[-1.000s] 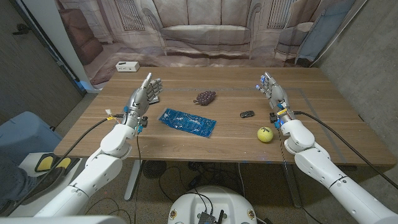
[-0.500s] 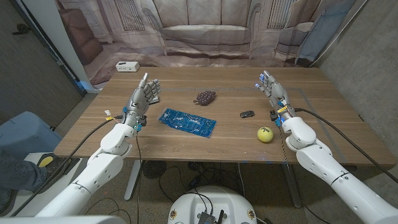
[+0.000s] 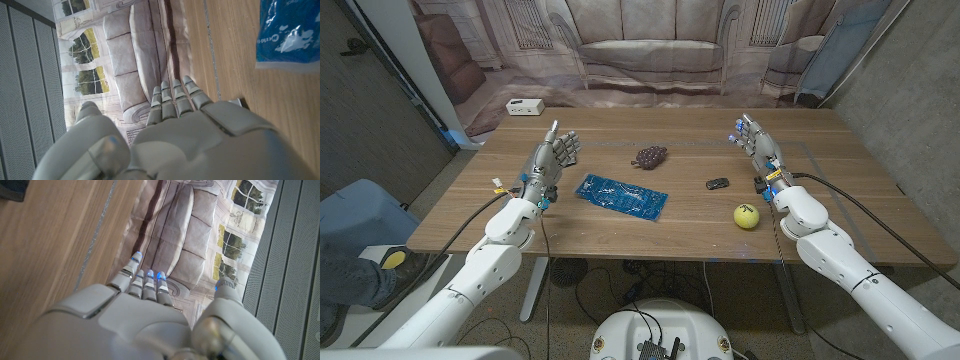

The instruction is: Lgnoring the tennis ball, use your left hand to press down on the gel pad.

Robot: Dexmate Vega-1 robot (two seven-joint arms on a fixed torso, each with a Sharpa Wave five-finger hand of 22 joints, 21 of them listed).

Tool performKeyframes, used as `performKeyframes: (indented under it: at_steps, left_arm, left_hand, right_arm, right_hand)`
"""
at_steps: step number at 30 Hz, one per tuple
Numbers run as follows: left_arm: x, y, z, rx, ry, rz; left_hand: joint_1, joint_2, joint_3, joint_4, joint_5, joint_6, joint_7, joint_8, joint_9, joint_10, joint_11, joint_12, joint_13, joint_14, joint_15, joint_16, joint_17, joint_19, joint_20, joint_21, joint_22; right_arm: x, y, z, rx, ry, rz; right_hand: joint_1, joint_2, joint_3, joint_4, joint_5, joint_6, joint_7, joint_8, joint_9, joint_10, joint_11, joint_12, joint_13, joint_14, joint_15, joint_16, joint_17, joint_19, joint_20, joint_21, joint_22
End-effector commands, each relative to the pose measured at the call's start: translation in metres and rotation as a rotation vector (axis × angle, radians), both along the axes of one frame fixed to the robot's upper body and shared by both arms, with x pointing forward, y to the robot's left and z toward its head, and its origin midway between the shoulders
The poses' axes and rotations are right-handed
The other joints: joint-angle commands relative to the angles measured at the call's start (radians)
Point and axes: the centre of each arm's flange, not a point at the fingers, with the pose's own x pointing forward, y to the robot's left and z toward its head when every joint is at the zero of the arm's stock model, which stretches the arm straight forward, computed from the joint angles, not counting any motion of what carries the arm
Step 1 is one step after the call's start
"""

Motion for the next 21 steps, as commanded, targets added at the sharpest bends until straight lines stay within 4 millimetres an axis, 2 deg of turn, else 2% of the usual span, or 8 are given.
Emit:
performKeyframes:
  at_steps: [1,21]
  left_arm:
    - [0.004,0.002,0.0,-0.024,-0.015,0.003]
    - [-0.002,0.005,0.003,-0.01,-0.026,0.013]
  left_hand:
    - [-0.002,0.002,0.0,-0.004,0.003,0.001,0.0,0.005,0.001,0.0,0.0,0.003,0.002,0.0,0.002,0.001,0.003,-0.005,0.0,0.003,-0.001]
    - [-0.001,0.003,0.0,-0.005,0.003,0.002,-0.001,0.008,0.001,0.002,-0.003,0.007,0.001,0.0,0.001,0.003,0.003,-0.007,-0.002,0.005,-0.001]
  right_arm:
    - [0.006,0.0,-0.005,0.006,0.0,0.022]
    - [0.009,0.005,-0.016,0.021,0.015,0.022]
  right_hand:
    - [0.002,0.002,-0.002,-0.002,-0.001,-0.001,-0.008,-0.001,0.003,0.009,-0.006,0.0,0.004,0.003,0.002,0.0,0.006,0.009,0.005,-0.002,0.003]
    - [0.003,0.003,-0.003,-0.002,-0.001,0.001,-0.013,0.0,0.003,0.014,-0.009,0.001,0.004,0.005,-0.001,0.0,0.006,0.011,0.004,-0.001,0.003]
